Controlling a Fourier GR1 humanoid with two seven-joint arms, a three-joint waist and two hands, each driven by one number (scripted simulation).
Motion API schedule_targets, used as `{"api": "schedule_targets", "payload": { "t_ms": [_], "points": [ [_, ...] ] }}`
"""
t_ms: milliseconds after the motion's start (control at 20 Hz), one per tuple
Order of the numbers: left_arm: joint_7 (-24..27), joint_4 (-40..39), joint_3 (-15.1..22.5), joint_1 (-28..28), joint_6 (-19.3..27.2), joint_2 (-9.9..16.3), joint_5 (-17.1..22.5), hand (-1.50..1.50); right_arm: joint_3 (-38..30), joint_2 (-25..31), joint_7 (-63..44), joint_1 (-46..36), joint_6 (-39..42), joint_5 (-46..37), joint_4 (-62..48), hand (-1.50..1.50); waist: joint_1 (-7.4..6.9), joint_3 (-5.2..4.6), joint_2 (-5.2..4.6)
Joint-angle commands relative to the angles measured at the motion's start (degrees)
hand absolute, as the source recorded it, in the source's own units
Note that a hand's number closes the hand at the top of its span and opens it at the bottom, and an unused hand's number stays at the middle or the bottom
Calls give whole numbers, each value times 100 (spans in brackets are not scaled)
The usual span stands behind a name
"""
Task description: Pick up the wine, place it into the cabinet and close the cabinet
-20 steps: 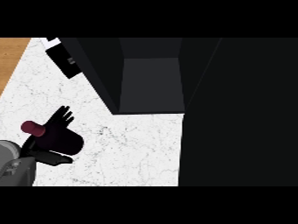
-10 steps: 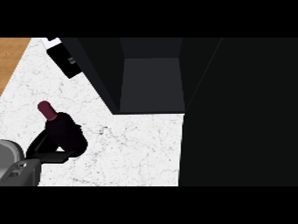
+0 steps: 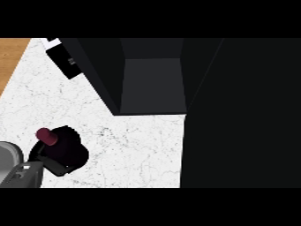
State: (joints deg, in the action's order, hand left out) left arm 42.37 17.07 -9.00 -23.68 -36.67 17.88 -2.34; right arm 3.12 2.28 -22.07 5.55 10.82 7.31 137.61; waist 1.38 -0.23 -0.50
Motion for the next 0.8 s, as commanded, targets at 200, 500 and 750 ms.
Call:
{"api": "schedule_targets", "payload": {
  "t_ms": [200, 500, 750],
  "points": [
    [952, 130, -255, 405, 345, -545, 324, 150, -320, 103, -57, -103, -9, 189, -24, -150, -99, 16, 37],
    [1689, 729, -506, 1583, 1033, -1074, 742, 150, -226, 36, 9, 152, 5, 97, -3, -150, -183, 22, 64],
    [1021, 1922, -250, 1903, 611, -1217, 1042, 150, -364, 24, 273, 225, 96, 223, -113, -150, -212, 40, 87]
  ]
}}
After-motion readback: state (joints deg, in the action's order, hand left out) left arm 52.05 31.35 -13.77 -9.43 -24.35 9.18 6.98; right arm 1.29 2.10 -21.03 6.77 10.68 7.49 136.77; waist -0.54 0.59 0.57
